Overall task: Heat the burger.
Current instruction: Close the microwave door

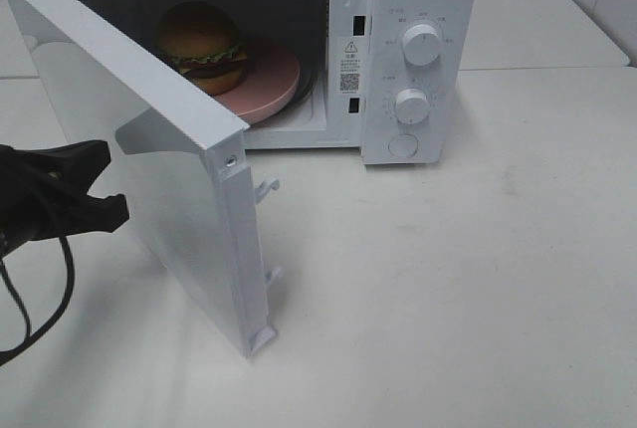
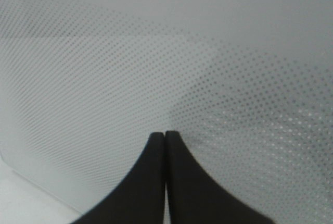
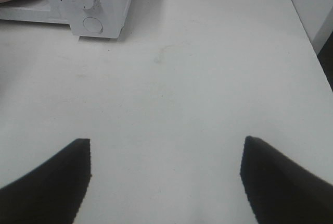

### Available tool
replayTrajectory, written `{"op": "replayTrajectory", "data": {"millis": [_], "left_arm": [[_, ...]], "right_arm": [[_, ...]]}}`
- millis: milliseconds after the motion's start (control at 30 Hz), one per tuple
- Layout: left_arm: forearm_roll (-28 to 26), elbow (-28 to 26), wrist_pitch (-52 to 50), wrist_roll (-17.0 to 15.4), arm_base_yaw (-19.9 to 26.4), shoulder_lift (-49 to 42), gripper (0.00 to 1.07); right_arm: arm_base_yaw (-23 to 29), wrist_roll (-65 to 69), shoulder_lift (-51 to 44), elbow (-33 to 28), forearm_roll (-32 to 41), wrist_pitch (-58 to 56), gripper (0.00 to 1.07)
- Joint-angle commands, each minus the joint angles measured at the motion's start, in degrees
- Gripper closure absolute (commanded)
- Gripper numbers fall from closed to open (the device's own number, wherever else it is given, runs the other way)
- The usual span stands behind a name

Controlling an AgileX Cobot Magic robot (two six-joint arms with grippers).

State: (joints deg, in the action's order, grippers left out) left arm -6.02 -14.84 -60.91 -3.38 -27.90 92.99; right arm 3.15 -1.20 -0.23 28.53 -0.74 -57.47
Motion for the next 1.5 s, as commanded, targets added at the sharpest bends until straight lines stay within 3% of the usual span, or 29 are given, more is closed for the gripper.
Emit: {"op": "replayTrajectory", "data": {"millis": [33,233,367,567,867,1300,1500], "left_arm": [[-3.0,-3.5,-1.7,1.5,-2.9,1.8,1.07],[-7.0,-7.5,0.9,2.9,-5.4,3.4,1.07],[-11.6,-12.5,4.0,7.3,-7.4,4.8,1.07],[-15.0,-18.9,8.0,10.1,-7.8,6.4,1.07],[-16.1,-26.1,11.3,11.2,-7.8,9.7,1.07],[-23.0,-36.1,15.2,13.3,-7.8,15.0,1.07],[-25.0,-41.0,17.9,16.8,-7.8,17.4,1.07]], "right_arm": [[-0.5,0.5,-1.5,-0.1,0.0,0.3,0.31],[-0.5,0.5,-1.5,-0.1,0.0,0.3,0.31],[-0.5,0.5,-1.5,-0.1,0.0,0.3,0.31],[-0.5,0.5,-1.5,-0.1,0.0,0.3,0.31],[-0.5,0.5,-1.5,-0.1,0.0,0.3,0.31],[-0.5,0.5,-1.5,-0.1,0.0,0.3,0.31],[-0.5,0.5,-1.5,-0.1,0.0,0.3,0.31]]}}
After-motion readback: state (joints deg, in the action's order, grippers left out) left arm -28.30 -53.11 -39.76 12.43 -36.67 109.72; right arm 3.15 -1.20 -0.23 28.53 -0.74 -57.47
